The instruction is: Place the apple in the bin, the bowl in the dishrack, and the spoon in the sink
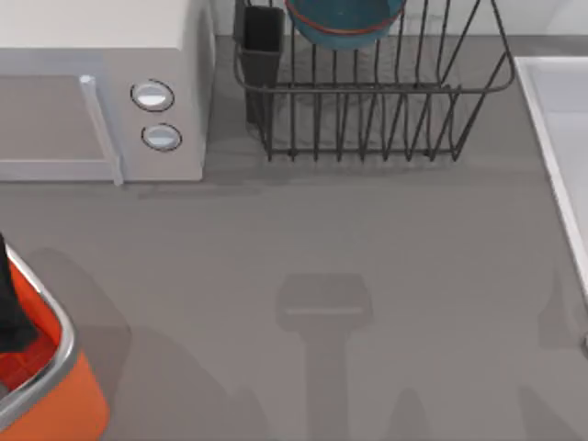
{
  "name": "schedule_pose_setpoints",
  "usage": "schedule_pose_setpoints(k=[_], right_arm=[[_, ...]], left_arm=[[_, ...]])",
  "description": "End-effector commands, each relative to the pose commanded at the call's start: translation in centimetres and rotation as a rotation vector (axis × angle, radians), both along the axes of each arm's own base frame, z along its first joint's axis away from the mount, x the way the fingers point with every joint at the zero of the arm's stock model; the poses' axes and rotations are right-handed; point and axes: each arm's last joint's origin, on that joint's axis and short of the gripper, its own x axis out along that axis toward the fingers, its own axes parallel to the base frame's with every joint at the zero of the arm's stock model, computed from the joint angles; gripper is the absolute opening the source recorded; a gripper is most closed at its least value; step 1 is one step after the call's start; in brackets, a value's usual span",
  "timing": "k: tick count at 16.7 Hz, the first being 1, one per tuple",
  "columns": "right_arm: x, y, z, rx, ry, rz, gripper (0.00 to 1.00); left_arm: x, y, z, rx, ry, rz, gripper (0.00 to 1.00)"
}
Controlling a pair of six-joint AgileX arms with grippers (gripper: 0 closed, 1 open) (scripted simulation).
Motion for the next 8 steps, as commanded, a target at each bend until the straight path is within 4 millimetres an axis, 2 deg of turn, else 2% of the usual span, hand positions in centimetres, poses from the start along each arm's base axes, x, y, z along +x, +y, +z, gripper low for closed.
schedule_pose_setpoints(k=[8], right_arm=[[0.06, -0.1, 0.29, -0.034, 0.044, -0.01, 1.0]], left_arm=[[0.0, 0.0, 0.0, 0.0, 0.0, 0.0, 1.0]])
